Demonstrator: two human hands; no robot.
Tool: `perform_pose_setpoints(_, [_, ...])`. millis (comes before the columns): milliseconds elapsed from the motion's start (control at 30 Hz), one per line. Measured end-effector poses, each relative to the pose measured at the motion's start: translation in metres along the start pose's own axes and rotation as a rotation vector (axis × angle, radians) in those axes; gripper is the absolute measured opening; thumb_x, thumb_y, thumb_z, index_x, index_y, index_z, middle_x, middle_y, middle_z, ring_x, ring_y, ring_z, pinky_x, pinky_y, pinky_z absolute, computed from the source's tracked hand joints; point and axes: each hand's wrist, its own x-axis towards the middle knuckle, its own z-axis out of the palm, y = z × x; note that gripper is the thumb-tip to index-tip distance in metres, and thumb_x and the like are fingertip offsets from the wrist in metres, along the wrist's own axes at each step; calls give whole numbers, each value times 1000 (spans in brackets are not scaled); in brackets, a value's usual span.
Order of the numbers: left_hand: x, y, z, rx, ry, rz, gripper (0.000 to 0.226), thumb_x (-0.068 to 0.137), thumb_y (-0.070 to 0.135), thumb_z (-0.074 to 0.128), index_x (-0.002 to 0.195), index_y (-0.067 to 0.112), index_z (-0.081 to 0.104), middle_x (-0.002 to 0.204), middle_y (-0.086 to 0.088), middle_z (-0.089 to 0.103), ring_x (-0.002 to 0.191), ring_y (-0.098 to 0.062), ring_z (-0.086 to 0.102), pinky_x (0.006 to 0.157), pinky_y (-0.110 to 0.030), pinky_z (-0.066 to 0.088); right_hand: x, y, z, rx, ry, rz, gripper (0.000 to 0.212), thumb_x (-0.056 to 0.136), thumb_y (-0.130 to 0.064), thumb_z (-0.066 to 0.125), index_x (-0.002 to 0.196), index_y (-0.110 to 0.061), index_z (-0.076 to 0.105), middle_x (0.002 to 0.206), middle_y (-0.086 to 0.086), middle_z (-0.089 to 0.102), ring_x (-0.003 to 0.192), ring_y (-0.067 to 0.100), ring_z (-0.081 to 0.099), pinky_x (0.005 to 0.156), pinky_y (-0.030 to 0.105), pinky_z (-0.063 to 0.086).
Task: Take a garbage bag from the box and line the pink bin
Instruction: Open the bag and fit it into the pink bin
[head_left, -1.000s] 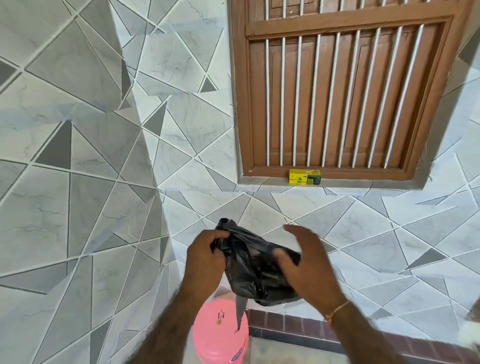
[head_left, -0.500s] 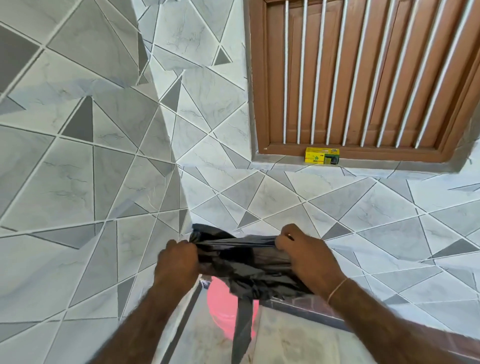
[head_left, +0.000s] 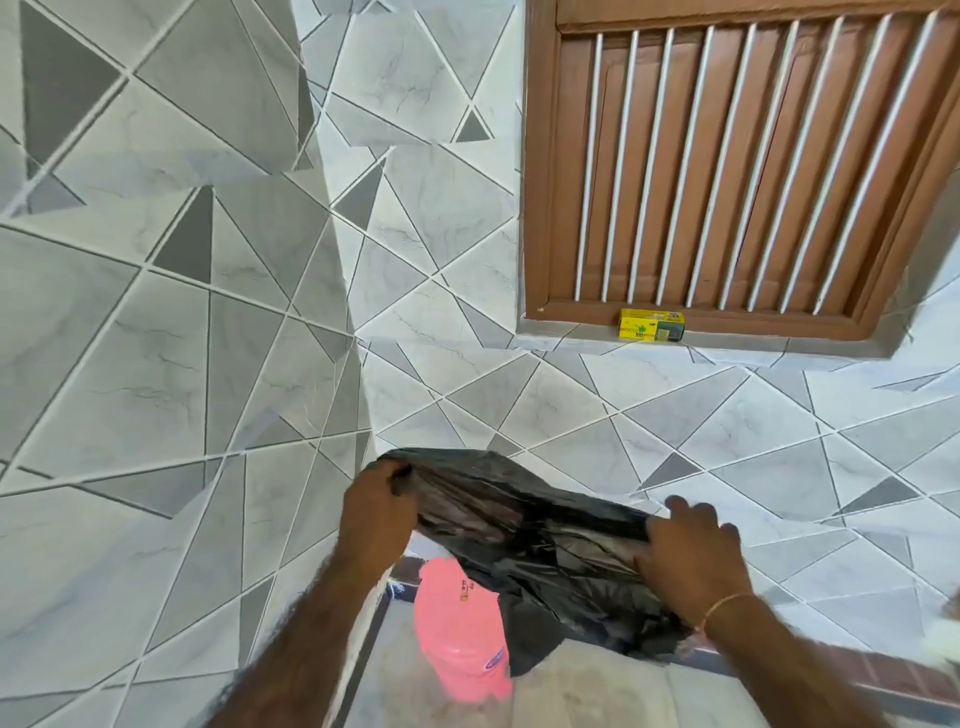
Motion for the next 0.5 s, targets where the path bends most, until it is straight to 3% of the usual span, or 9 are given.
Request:
perform_pose_setpoints(100, [-1,28,-11,1,-222,224,38,85,-4,52,116,14,65,114,1,66,98,-13,57,97,-24,43,-7,-41,-10,304,219,-286,42,75,-55,64,102,-22,66,135,6,55,125,29,49,99,44,43])
perform_pose_setpoints(167, [-7,49,-17,-7,-320,292,40,85,-7,51,115,15,66,108,7,66,92,-4,58,90,-10,42,-6,-75,-25,422,260,-429,45,73,-53,63,108,-25,59,136,5,51,125,27,45,101,44,40])
perform_pose_setpoints(267, [-9,63,-31,-109,-393,335,40,83,-16,45,94,12,71,83,21,69,80,9,62,69,3,40,3,-103,-40,480,117,-430,31,83,-47,46,108,-29,51,122,2,56,111,29,53,92,43,46])
perform_pose_setpoints(333, [-4,55,-41,-43,-392,345,36,83,-16,44,84,9,70,75,18,65,78,-5,63,65,0,42,10,-101,-38,388,14,-423,33,89,-45,38,108,-24,55,112,5,59,105,30,57,86,44,49])
perform_pose_setpoints(400, [1,47,-48,268,-390,422,28,85,-7,50,87,9,73,88,2,67,90,-21,61,74,-15,47,15,-93,-36,189,1,-398,30,94,-29,41,111,-13,60,116,10,54,108,34,55,83,43,51])
perform_pose_setpoints(500, [0,29,-52,980,-375,430,25,90,10,54,111,13,67,112,-8,63,110,-27,56,89,-35,47,19,-75,-34,14,29,-265,30,93,-16,40,112,-6,61,123,11,51,114,34,52,83,43,50])
